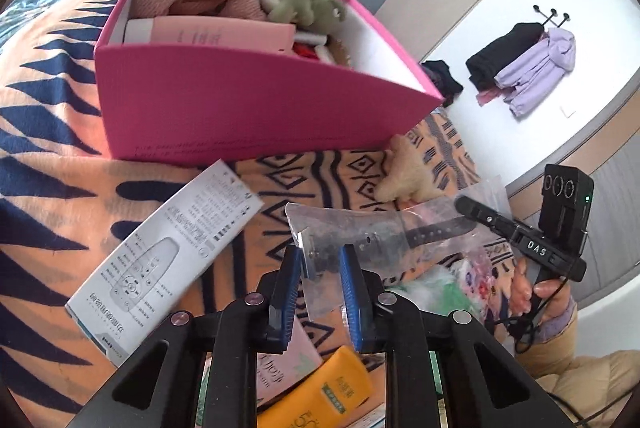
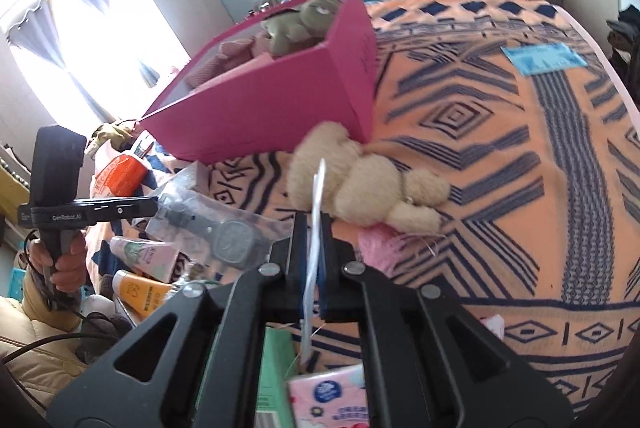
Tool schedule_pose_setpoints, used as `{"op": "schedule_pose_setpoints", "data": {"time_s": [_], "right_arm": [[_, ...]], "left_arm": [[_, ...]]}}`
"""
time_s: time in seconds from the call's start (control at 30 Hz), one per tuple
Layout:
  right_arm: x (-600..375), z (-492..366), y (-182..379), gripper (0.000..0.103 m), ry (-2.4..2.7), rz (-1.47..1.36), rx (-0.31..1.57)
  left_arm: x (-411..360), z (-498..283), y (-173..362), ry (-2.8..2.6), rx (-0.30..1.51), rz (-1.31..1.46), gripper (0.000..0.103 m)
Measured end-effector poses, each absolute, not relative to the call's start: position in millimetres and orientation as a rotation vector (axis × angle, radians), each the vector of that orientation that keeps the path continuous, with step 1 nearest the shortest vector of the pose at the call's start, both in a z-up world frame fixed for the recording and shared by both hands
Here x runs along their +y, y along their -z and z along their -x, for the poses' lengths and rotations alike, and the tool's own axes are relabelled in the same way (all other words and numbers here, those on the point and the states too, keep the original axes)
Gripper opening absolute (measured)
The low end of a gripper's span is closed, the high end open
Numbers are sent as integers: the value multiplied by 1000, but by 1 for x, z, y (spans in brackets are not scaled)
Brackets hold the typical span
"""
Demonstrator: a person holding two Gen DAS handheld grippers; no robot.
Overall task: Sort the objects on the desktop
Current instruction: 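Lift the watch bag with both tools toward the magenta box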
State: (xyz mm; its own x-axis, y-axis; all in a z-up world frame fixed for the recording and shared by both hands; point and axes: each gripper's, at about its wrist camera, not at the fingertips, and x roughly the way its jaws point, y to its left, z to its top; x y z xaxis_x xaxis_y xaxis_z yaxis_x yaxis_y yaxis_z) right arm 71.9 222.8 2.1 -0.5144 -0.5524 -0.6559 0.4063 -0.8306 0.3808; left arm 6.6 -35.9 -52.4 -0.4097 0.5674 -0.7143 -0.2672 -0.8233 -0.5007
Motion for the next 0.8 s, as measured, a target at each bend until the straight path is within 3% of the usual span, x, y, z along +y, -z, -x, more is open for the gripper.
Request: {"op": "schedule_pose_setpoints", "data": {"time_s": [0.8], "right_arm": [[198, -73, -36, 5, 2287, -975, -188]], "left_arm": [[-44, -16, 24, -2338, -384, 1234, 19]]}}
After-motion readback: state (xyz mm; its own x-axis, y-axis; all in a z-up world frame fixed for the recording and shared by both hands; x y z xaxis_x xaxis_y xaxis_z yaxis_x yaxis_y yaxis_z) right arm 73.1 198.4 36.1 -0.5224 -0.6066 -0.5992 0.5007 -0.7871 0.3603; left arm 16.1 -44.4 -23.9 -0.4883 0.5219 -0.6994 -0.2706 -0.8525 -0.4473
